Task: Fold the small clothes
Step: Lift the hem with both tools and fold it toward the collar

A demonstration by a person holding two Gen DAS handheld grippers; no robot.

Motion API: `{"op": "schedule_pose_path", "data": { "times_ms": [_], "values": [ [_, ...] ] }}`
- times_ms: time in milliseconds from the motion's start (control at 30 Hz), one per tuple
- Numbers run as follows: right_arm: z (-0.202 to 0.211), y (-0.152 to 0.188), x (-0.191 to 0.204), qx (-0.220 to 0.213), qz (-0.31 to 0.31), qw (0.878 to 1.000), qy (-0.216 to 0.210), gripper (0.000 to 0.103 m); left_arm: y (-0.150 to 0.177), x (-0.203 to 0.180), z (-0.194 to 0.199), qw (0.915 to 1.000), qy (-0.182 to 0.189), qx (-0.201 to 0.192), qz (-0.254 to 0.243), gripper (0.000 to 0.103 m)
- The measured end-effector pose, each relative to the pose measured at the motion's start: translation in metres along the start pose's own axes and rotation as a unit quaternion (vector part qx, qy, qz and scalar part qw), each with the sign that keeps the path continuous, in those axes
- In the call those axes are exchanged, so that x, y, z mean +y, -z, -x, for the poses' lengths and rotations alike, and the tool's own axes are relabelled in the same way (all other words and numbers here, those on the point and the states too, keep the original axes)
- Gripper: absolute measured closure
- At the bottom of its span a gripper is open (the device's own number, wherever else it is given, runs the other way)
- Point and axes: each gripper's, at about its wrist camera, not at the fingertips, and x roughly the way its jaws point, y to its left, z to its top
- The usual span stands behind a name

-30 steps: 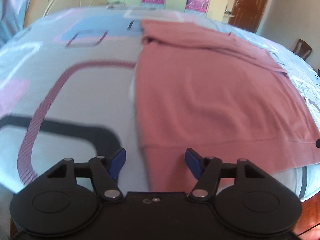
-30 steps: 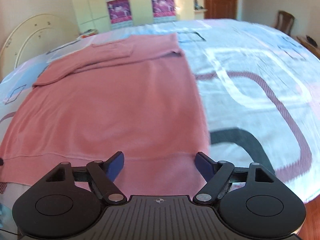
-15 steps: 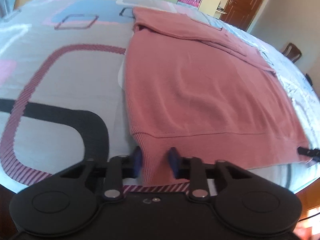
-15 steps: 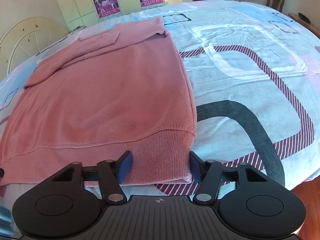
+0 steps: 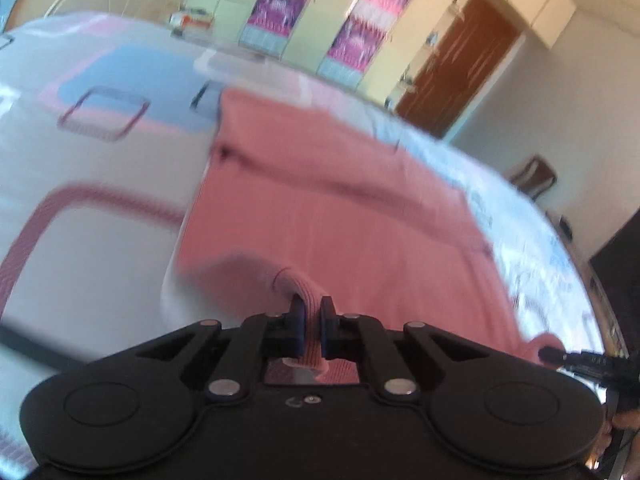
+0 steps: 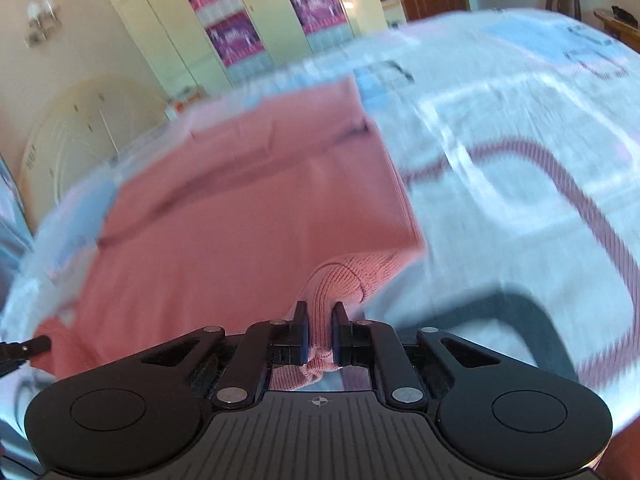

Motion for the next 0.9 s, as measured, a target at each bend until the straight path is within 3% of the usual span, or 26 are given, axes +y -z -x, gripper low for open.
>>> {"op": "schedule_pose_path", "data": {
  "times_ms": [133,367,500,667,767,800,833,867,900],
  "values": [
    [-0.020,-0.055,0.005,-0.031,-0.005,0.999,-0.011,0.093,-0.048,-0.006,-0.032,0.9990,-0.003,-0.042,0.012,0.097],
    [-0.092,-0.159,-0.001,-0.055,-0.041,0.997,-0.022,0.093,-0.132,-0.003,-0.102,0.9962,-0.026,-0.073,0.040,0.098],
    [-0.144,-0.208,-0.001,-0.038,-0.054,0.997,-0.026,0.093,-0.172,-0.001,-0.147,0.9952,-0.050,-0.072,0.044,0.098],
    [-0.208,-0.244,-0.019,-0.005,-0.106,0.994,-0.022,0.093,-0.197,0.007,-0.203,0.9928,-0.101,-0.047,0.044,0.096],
    [-0.227,-0.251,-0.025,0.001,-0.103,0.995,-0.002,0.092,-0.200,0.012,-0.222,0.9902,-0.135,-0.034,0.014,0.082],
    [-0.229,-0.253,-0.027,-0.001,-0.102,0.995,-0.003,0.089,-0.200,0.014,-0.223,0.9907,-0.133,-0.029,0.002,0.074],
    [-0.229,-0.255,-0.029,-0.003,-0.102,0.995,-0.008,0.079,-0.200,0.016,-0.221,0.9914,-0.128,-0.026,-0.006,0.064],
    [-0.227,-0.259,-0.031,-0.007,-0.099,0.995,-0.011,0.062,-0.200,0.018,-0.217,0.9912,-0.129,-0.027,-0.013,0.039],
    [-0.225,-0.260,-0.032,-0.014,-0.093,0.996,-0.010,0.053,-0.200,0.021,-0.211,0.9906,-0.130,-0.037,-0.018,0.023]
  ]
}}
